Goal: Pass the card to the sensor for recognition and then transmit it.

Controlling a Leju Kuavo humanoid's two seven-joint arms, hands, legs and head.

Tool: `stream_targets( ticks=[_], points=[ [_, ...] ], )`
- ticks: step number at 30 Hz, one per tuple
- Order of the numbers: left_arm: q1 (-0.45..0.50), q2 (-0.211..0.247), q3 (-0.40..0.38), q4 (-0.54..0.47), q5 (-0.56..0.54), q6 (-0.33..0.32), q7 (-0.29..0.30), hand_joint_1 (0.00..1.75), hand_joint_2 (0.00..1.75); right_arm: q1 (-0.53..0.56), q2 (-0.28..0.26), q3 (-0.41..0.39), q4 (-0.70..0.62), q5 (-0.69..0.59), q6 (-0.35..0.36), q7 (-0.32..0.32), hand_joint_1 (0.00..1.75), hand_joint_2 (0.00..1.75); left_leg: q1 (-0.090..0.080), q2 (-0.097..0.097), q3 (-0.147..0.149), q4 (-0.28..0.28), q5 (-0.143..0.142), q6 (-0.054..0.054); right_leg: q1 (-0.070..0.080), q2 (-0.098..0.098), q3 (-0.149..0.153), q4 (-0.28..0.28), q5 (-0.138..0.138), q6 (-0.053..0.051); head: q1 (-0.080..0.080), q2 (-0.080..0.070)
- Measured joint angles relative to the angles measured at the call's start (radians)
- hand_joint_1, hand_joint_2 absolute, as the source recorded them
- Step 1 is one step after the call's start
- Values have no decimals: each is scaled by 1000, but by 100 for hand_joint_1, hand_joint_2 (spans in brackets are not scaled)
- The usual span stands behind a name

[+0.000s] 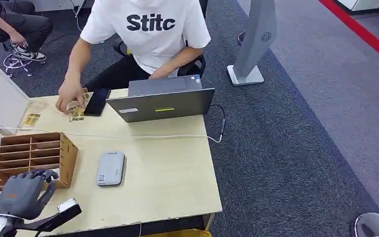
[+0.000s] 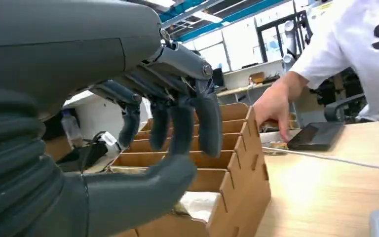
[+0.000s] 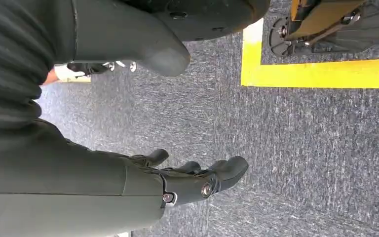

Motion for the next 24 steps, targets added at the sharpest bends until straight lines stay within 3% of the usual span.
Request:
stream_targets(
  ticks=[10,17,24],
  points=[
    [-9,5,2,2,-72,2,60,0,175,0,0,0,0,-3,-2,3,0,175,0,0,0,0,0,0,0,0,0,0,0,0,0,0],
    [-19,4,5,2,-89,2,70,0,175,0,0,0,0,-6,-3,3,0,175,0,0,0,0,0,0,0,0,0,0,0,0,0,0],
    [-19,28,14,3,-103,-36,91,0,175,0,0,0,0,-16,-5,3,0,175,0,0,0,0,0,0,0,0,0,0,0,0,0,0]
  ],
)
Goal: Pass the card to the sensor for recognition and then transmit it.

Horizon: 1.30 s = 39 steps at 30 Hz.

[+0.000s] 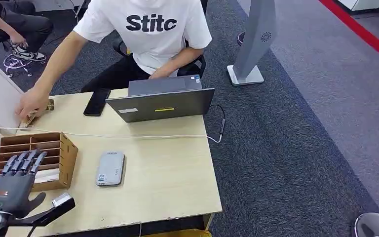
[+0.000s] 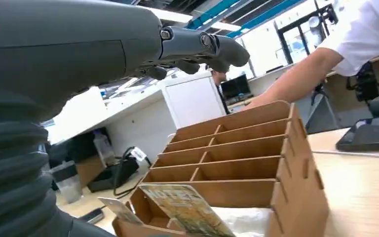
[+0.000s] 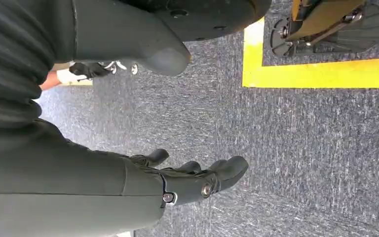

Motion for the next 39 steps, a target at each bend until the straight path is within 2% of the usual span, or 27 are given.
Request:
stream_targets(
  ticks=[8,14,29,31,32,33,34,38,39],
  points=[
    [0,11,6,8,-4,-7,1,0,175,0,0,0,0,-1,-1,0,0,175,0,0,0,0,0,0,0,0,0,0,0,0,0,0],
    [0,24,9,21,-15,-37,27,0,175,0,0,0,0,-6,-1,0,0,175,0,0,0,0,0,0,0,0,0,0,0,0,0,0],
    [-4,24,9,86,-22,-47,34,2,175,0,0,0,0,-5,-1,6,0,175,0,0,0,0,0,0,0,0,0,0,0,0,0,0],
    [-5,24,9,94,-22,-48,34,24,175,0,0,0,0,-5,-1,6,0,175,0,0,0,0,0,0,0,0,0,0,0,0,0,0],
    [-6,24,9,98,-22,-48,34,49,175,0,0,0,0,-5,-1,6,0,175,0,0,0,0,0,0,0,0,0,0,0,0,0,0],
    [-7,24,9,101,-22,-48,34,87,175,0,0,0,0,-5,-1,6,0,175,0,0,0,0,0,0,0,0,0,0,0,0,0,0],
    [-8,24,9,105,-22,-48,34,136,175,0,0,0,0,-5,0,6,0,175,0,0,0,0,0,0,0,0,0,0,0,0,0,0],
    [-22,17,9,127,-27,-45,41,136,175,0,0,1,0,1,1,6,0,175,0,0,0,0,0,0,0,0,0,0,0,0,0,0],
    [-24,14,9,132,-28,-44,43,157,175,0,0,1,0,1,1,6,0,175,0,0,0,0,0,0,0,0,0,0,0,0,0,0]
  ],
)
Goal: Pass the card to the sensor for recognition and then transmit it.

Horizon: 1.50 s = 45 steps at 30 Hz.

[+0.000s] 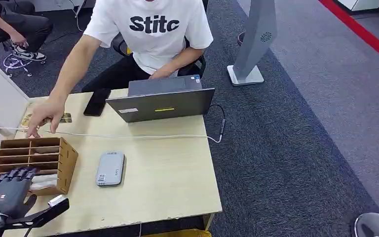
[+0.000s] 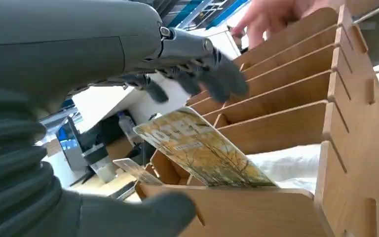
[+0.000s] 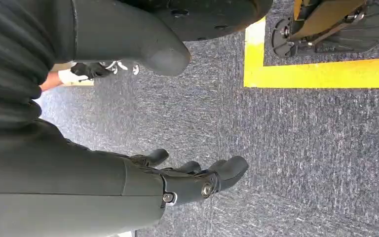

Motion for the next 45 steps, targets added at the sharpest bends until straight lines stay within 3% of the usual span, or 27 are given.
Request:
stream_targets(
  ticks=[1,24,33,39,45],
  points=[
    [-1,-2,0,4,0,1,2,175,175,0,0,0,0,1,0,0,0,175,0,0,0,0,0,0,0,0,0,0,0,0,0,0],
    [-31,-51,16,74,-14,87,-12,175,175,0,0,11,0,46,3,7,0,175,0,0,0,0,0,0,0,0,0,0,0,0,0,0],
    [-96,-95,47,57,-29,266,-15,175,175,-1,0,11,0,83,3,7,0,175,0,-1,0,0,0,0,0,0,0,0,0,0,0,0],
    [-131,-122,72,43,-28,284,-21,175,175,-2,0,11,0,89,3,7,0,175,0,0,0,0,0,0,0,0,0,0,0,-1,0,0],
    [-192,-140,100,41,-74,356,-28,175,175,-4,0,11,0,118,3,11,0,175,0,-1,0,0,1,0,0,-1,0,0,0,-1,0,0]
  ],
)
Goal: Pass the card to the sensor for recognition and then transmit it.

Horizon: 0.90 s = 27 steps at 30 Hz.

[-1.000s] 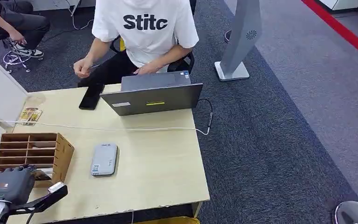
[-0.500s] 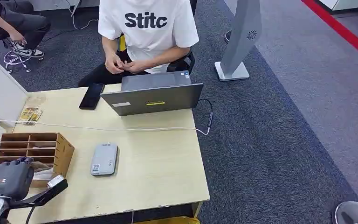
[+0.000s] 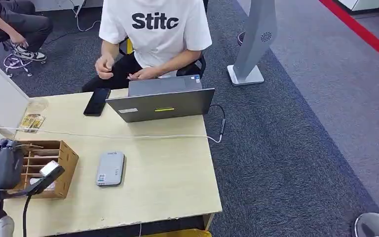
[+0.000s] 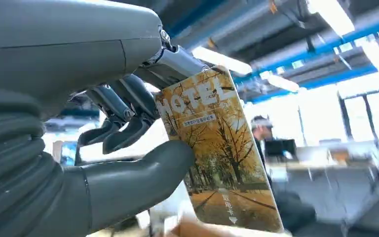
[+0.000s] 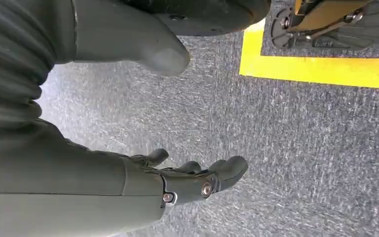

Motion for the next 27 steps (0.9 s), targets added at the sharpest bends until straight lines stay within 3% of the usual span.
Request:
stream_targets(
  ticks=[3,10,18,21,26,27],
  points=[
    [-87,0,22,28,-45,1,16,175,175,-2,0,0,0,21,3,7,0,175,0,-1,0,0,1,-1,0,0,0,0,1,-1,0,0],
    [-337,35,70,247,-140,42,55,175,175,-4,0,0,0,55,6,18,0,175,2,0,0,0,3,-3,2,0,0,1,3,-3,0,0],
    [-453,47,88,401,-148,46,79,175,175,-5,0,0,0,78,9,25,0,175,2,0,-1,0,3,-3,2,1,-1,1,3,-3,0,0],
    [-511,47,89,491,-150,82,70,175,175,-8,0,0,0,82,10,26,0,175,2,0,-1,0,3,-4,2,1,-1,1,3,-4,0,0],
    [-520,24,89,519,-142,92,49,175,175,-8,0,0,0,74,9,25,0,175,2,1,-1,0,3,-4,2,2,-2,1,4,-4,0,0],
    [-518,14,89,518,-137,92,42,0,175,-8,0,0,0,73,9,25,0,175,2,1,-1,0,3,-4,2,1,-2,1,4,-4,0,0]
  ],
)
